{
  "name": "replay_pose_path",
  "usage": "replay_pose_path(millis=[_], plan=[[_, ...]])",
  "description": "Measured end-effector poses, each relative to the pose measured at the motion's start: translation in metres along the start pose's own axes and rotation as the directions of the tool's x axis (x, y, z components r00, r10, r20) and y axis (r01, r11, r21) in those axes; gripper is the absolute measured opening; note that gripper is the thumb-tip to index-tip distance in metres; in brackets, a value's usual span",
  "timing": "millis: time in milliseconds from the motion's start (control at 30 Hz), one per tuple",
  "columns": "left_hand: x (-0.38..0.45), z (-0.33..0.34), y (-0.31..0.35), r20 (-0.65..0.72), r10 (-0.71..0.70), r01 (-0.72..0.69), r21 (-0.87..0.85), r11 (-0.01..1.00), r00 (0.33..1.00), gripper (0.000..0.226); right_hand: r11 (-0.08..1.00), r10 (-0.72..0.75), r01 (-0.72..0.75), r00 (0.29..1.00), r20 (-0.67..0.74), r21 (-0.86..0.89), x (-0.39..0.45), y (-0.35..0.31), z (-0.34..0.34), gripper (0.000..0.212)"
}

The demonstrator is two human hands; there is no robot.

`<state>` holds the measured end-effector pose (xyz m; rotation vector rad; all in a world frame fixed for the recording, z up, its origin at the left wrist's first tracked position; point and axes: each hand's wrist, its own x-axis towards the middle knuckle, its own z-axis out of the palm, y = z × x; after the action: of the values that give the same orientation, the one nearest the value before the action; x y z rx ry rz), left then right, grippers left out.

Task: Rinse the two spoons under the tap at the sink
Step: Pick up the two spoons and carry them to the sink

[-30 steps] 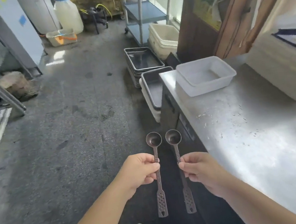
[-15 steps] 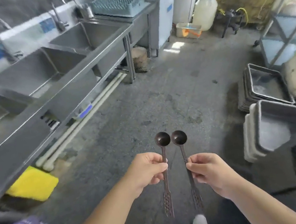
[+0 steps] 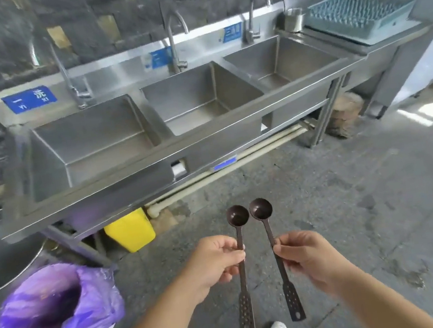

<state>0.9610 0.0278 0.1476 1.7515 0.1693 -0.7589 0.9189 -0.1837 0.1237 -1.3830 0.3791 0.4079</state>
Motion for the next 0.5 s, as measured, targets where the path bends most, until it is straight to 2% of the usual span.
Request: replay_pose_path(millis=[100, 200, 300, 500], plan=[[0.032, -0.008, 0.027, -0.063, -0.016, 0.013, -0.058, 0.998, 0.998, 0.008, 0.999, 0.012, -0.008, 0.997, 0.078, -0.046, 0.051, -0.036, -0.014, 0.025], [0.077, -0.022, 0.053, -0.111, -0.027, 0.013, -0.125, 0.992, 0.993, 0.006, 0.997, 0.033, -0.023, 0.99, 0.134, -0.075, 0.11, -0.071, -0.025, 0.019], [0.097, -0.032, 0.07, -0.132, -0.018, 0.0, -0.141, 0.99, 0.991, 0.005, 0.998, 0.026, -0.016, 0.988, 0.152, -0.066, 0.141, -0.093, -0.022, 0.016], [0.209, -0.082, 0.112, -0.209, 0.035, -0.07, -0.164, 0.984, 0.977, 0.008, 0.996, 0.02, -0.006, 0.988, 0.156, -0.087, 0.263, -0.151, -0.018, 0.011]])
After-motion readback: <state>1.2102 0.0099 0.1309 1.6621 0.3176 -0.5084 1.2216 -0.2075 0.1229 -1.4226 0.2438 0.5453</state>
